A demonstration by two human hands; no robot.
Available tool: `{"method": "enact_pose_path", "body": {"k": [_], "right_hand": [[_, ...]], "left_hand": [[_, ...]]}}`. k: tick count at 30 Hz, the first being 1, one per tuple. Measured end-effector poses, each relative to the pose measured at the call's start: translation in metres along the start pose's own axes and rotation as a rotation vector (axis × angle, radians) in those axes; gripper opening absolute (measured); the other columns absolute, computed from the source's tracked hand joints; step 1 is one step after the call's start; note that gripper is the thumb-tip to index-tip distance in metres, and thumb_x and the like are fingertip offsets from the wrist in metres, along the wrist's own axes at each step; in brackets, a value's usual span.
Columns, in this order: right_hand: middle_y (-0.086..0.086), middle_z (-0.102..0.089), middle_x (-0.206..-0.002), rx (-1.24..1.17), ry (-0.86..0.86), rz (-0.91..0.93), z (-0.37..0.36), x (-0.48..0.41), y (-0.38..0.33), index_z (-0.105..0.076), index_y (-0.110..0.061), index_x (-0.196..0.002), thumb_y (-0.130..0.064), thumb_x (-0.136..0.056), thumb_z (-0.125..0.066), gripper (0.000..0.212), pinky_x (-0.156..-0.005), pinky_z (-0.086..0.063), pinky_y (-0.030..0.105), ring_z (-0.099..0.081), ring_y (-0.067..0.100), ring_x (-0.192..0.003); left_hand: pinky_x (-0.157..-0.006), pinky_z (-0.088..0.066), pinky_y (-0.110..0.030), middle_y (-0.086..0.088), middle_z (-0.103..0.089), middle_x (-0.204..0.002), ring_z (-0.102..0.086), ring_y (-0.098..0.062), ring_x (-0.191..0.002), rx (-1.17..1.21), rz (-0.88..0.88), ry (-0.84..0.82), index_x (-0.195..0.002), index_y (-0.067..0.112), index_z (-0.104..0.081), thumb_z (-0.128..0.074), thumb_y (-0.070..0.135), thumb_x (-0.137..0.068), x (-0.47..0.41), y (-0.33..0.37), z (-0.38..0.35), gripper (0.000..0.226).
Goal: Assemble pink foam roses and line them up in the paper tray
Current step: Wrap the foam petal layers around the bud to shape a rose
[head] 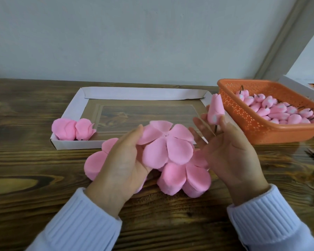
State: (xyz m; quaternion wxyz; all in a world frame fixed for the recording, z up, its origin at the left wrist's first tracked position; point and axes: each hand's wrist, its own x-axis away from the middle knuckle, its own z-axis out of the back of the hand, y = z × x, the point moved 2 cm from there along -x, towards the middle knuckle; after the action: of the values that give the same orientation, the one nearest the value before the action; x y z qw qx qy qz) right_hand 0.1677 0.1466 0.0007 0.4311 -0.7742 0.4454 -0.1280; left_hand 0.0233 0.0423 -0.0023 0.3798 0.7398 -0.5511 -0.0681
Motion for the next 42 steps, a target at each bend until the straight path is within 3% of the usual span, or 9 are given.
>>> {"method": "enact_pose_path", "body": {"k": [2, 5, 9, 12, 19, 22, 30, 37, 42], "right_hand": [[-0.003, -0.067, -0.092, 0.106, -0.022, 0.032, -0.002, 0.002, -0.001, -0.071, -0.024, -0.089, -0.028, -0.078, -0.062, 0.015, -0.096, -0.048, 0.039, -0.062, 0.017, -0.106], [-0.004, -0.067, -0.092, 0.214, -0.090, 0.086, -0.006, 0.005, 0.001, -0.066, -0.021, -0.089, -0.026, -0.083, -0.068, 0.008, -0.095, -0.048, 0.039, -0.063, 0.015, -0.103], [0.005, -0.072, -0.102, 0.259, -0.160, 0.094, -0.012, 0.007, 0.006, -0.066, -0.018, -0.102, -0.031, -0.071, -0.082, 0.037, -0.091, -0.052, 0.035, -0.066, 0.020, -0.098], [0.008, -0.071, -0.104, 0.308, -0.154, 0.101, -0.012, 0.007, 0.009, -0.066, -0.019, -0.107, -0.037, -0.069, -0.084, 0.045, -0.094, -0.049, 0.043, -0.065, 0.024, -0.102], [0.008, -0.072, -0.106, 0.423, -0.205, 0.067, -0.015, 0.010, 0.012, -0.062, -0.011, -0.110, -0.019, -0.082, -0.067, 0.030, -0.081, -0.052, 0.025, -0.067, 0.017, -0.100], [0.009, -0.072, -0.108, 0.490, -0.205, 0.071, -0.016, 0.011, 0.012, -0.059, -0.007, -0.110, -0.015, -0.082, -0.065, 0.030, -0.079, -0.052, 0.023, -0.068, 0.017, -0.100], [0.004, -0.073, -0.105, 0.690, -0.207, 0.140, -0.019, 0.015, 0.009, -0.060, -0.014, -0.108, -0.012, -0.082, -0.068, 0.027, -0.082, -0.052, 0.022, -0.068, 0.016, -0.101], [-0.001, -0.074, -0.099, 0.555, -0.067, 0.265, -0.013, 0.011, 0.002, -0.060, -0.015, -0.104, -0.010, -0.081, -0.067, 0.025, -0.076, -0.053, 0.020, -0.069, 0.011, -0.096], [-0.005, -0.072, -0.101, 0.302, 0.094, 0.281, -0.007, 0.008, -0.004, -0.069, -0.026, -0.106, -0.027, -0.079, -0.076, 0.028, -0.100, -0.045, 0.039, -0.062, 0.017, -0.114]], "left_hand": [[-0.057, -0.059, -0.028, -0.018, -0.072, -0.109, -0.073, -0.019, -0.087, 0.112, 0.067, -0.029, -0.116, -0.001, -0.065, -0.044, 0.030, -0.101, -0.001, 0.001, 0.003, 0.040], [-0.064, -0.061, -0.042, -0.022, -0.071, -0.108, -0.073, -0.026, -0.092, 0.175, 0.161, -0.065, -0.107, -0.005, -0.067, -0.046, 0.027, -0.099, -0.002, -0.002, 0.006, 0.040], [-0.094, -0.049, -0.056, -0.025, -0.064, -0.123, -0.062, -0.035, -0.117, 0.180, 0.253, -0.158, -0.122, -0.007, -0.060, -0.055, 0.029, -0.089, 0.000, -0.002, 0.006, 0.050], [-0.094, -0.048, -0.052, -0.023, -0.064, -0.125, -0.061, -0.031, -0.119, 0.198, 0.257, -0.234, -0.120, -0.007, -0.064, -0.064, 0.020, -0.078, 0.001, -0.003, 0.005, 0.050], [-0.087, -0.056, -0.037, -0.022, -0.068, -0.116, -0.069, -0.024, -0.105, 0.171, 0.246, -0.305, -0.108, -0.007, -0.069, -0.070, 0.001, -0.074, 0.002, -0.011, 0.004, 0.035], [-0.087, -0.057, -0.033, -0.020, -0.068, -0.116, -0.069, -0.023, -0.104, 0.189, 0.265, -0.367, -0.112, -0.007, -0.068, -0.072, 0.004, -0.068, 0.003, -0.012, 0.005, 0.046], [-0.092, -0.052, -0.034, -0.020, -0.063, -0.124, -0.064, -0.023, -0.112, 0.125, 0.187, -0.338, -0.132, -0.002, -0.054, -0.059, 0.012, -0.087, 0.003, -0.016, 0.004, 0.047], [-0.082, -0.059, -0.038, -0.025, -0.069, -0.112, -0.070, -0.030, -0.100, -0.019, 0.074, -0.230, -0.098, -0.004, -0.074, -0.059, 0.005, -0.078, 0.002, -0.015, 0.005, 0.027], [-0.074, -0.061, -0.034, -0.019, -0.074, -0.094, -0.074, -0.024, -0.083, -0.049, 0.054, -0.175, -0.077, 0.002, -0.079, -0.053, 0.000, -0.083, 0.002, -0.015, 0.003, 0.026]]}}
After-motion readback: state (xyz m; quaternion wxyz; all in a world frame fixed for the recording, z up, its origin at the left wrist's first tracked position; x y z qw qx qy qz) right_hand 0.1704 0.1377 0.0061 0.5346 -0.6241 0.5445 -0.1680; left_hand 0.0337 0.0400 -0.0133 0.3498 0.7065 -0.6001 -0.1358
